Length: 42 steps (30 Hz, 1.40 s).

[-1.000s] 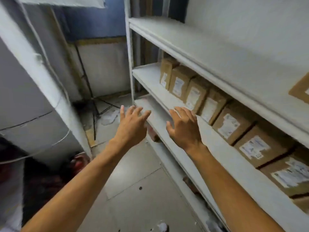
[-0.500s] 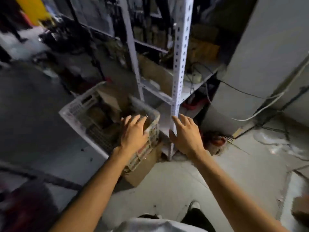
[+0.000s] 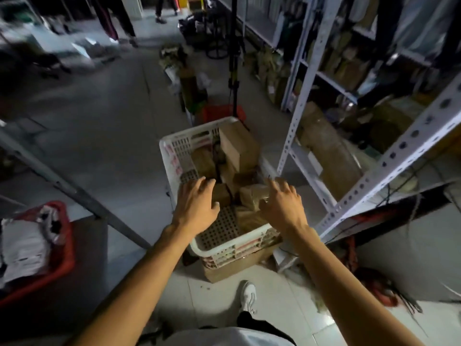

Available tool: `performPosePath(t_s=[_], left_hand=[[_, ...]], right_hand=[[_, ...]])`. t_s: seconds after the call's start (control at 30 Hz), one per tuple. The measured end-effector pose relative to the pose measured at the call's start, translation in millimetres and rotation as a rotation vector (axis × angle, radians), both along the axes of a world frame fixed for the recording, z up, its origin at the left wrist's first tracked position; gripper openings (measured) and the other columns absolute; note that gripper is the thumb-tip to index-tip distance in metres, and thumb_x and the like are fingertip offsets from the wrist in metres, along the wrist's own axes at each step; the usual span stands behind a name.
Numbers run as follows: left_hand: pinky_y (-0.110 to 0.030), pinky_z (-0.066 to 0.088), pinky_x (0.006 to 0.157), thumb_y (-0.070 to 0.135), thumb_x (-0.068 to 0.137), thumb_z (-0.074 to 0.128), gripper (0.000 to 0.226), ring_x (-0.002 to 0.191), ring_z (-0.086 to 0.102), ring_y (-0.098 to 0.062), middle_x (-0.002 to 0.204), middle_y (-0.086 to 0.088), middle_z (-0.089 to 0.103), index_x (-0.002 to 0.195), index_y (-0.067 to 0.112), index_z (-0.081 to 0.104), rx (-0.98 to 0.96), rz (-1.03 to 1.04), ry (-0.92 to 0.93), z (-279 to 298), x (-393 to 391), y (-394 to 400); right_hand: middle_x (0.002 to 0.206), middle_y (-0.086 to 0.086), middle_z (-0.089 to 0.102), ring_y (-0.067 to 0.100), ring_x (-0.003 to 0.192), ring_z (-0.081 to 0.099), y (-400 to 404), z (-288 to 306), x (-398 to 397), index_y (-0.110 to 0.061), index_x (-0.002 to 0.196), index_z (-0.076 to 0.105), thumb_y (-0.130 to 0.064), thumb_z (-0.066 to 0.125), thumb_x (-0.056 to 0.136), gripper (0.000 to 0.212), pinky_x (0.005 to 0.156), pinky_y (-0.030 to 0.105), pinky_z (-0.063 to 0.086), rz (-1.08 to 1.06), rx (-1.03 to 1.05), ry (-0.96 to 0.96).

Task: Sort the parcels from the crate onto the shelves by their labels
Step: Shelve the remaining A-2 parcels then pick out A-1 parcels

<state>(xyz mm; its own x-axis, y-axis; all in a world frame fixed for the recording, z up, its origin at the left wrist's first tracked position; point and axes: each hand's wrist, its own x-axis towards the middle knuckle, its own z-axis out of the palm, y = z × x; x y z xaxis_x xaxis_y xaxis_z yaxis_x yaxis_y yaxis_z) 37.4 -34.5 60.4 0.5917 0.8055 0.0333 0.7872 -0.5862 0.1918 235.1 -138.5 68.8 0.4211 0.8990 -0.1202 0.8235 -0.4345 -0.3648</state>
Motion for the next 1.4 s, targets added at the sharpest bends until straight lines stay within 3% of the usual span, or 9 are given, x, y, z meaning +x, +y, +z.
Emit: performPosePath(t_s=[0.1, 0.27, 0.37, 0.7, 0.83, 0.93, 1.1, 1.23, 1.4], left_hand=[[-0.048, 0.032, 0.113, 0.038, 0.09, 0.061, 0.062, 0.133, 0.044, -0.034, 0.145, -0.01, 0.048, 0.145, 0.015, 0.044, -0.012, 0.015, -0.006, 5, 24, 25], [-0.045, 0.041, 0.106, 0.035, 0.086, 0.064, 0.055, 0.123, 0.053, -0.033, 0.132, -0.008, 0.059, 0.136, 0.015, 0.051, -0.003, 0.064, -0.034, 10, 51, 55], [-0.043, 0.043, 0.101, 0.032, 0.084, 0.067, 0.059, 0.117, 0.058, -0.031, 0.128, -0.009, 0.062, 0.137, 0.013, 0.051, 0.001, 0.086, -0.026, 9, 59, 68], [-0.047, 0.039, 0.108, 0.035, 0.084, 0.061, 0.063, 0.128, 0.049, -0.034, 0.14, -0.014, 0.053, 0.141, 0.012, 0.046, -0.067, 0.1, -0.029, -29, 58, 128], [-0.048, 0.028, 0.114, 0.043, 0.089, 0.043, 0.062, 0.136, 0.039, -0.034, 0.147, -0.013, 0.046, 0.145, 0.016, 0.042, -0.142, 0.094, -0.025, -40, 55, 161], [-0.05, 0.024, 0.117, 0.046, 0.087, 0.036, 0.067, 0.138, 0.037, -0.035, 0.146, -0.015, 0.047, 0.144, 0.012, 0.044, -0.184, 0.052, -0.009, -48, 55, 196], [-0.049, 0.03, 0.115, 0.031, 0.085, 0.061, 0.059, 0.131, 0.045, -0.034, 0.139, -0.012, 0.052, 0.14, 0.015, 0.047, -0.239, -0.059, 0.007, -66, 55, 266], [-0.051, 0.036, 0.11, 0.032, 0.082, 0.063, 0.062, 0.129, 0.048, -0.032, 0.137, -0.009, 0.054, 0.139, 0.021, 0.04, -0.322, -0.104, 0.021, -88, 56, 310], [-0.048, 0.034, 0.113, 0.039, 0.093, 0.06, 0.068, 0.135, 0.041, -0.035, 0.146, -0.014, 0.045, 0.15, 0.013, 0.034, -0.481, -0.067, 0.049, -101, 58, 328]], right_hand=[[0.149, 0.011, 0.04, 0.039, 0.134, 0.038, 31, 4, 25, -0.021, 0.151, 0.034, -0.038, 0.051, 0.087, 0.068, 0.105, 0.052, 0.042, 0.008, 0.024, 0.054], [0.157, 0.009, 0.03, 0.035, 0.141, 0.03, 79, -5, 51, -0.022, 0.155, 0.027, -0.039, 0.052, 0.096, 0.066, 0.112, 0.051, 0.034, 0.043, -0.009, 0.059], [0.154, 0.011, 0.034, 0.037, 0.139, 0.032, 104, -11, 59, -0.019, 0.153, 0.03, -0.039, 0.055, 0.095, 0.066, 0.112, 0.053, 0.033, 0.081, -0.015, 0.072], [0.161, 0.014, 0.018, 0.038, 0.145, 0.022, 199, -59, 85, -0.017, 0.157, 0.019, -0.044, 0.057, 0.094, 0.078, 0.113, 0.051, 0.032, 0.057, -0.14, 0.112], [0.157, 0.019, 0.026, 0.04, 0.141, 0.029, 256, -85, 96, -0.015, 0.155, 0.022, -0.039, 0.059, 0.09, 0.078, 0.112, 0.054, 0.031, -0.01, -0.197, 0.09], [0.159, 0.018, 0.019, 0.04, 0.143, 0.023, 292, -103, 102, -0.019, 0.157, 0.014, -0.052, 0.063, 0.087, 0.092, 0.113, 0.055, 0.031, -0.019, -0.289, 0.018], [0.161, 0.021, 0.006, 0.044, 0.147, 0.014, 327, -138, 106, -0.021, 0.157, 0.001, -0.064, 0.073, 0.074, 0.118, 0.114, 0.059, 0.024, -0.121, -0.368, 0.055], [0.151, 0.022, 0.027, 0.045, 0.135, 0.033, 334, -146, 104, -0.021, 0.156, 0.005, -0.056, 0.08, 0.07, 0.119, 0.108, 0.056, 0.036, -0.249, -0.306, 0.079], [0.149, 0.009, 0.043, 0.032, 0.135, 0.042, 307, -140, 65, -0.025, 0.153, 0.027, -0.051, 0.079, 0.073, 0.099, 0.107, 0.045, 0.038, -0.513, -0.124, 0.426]])
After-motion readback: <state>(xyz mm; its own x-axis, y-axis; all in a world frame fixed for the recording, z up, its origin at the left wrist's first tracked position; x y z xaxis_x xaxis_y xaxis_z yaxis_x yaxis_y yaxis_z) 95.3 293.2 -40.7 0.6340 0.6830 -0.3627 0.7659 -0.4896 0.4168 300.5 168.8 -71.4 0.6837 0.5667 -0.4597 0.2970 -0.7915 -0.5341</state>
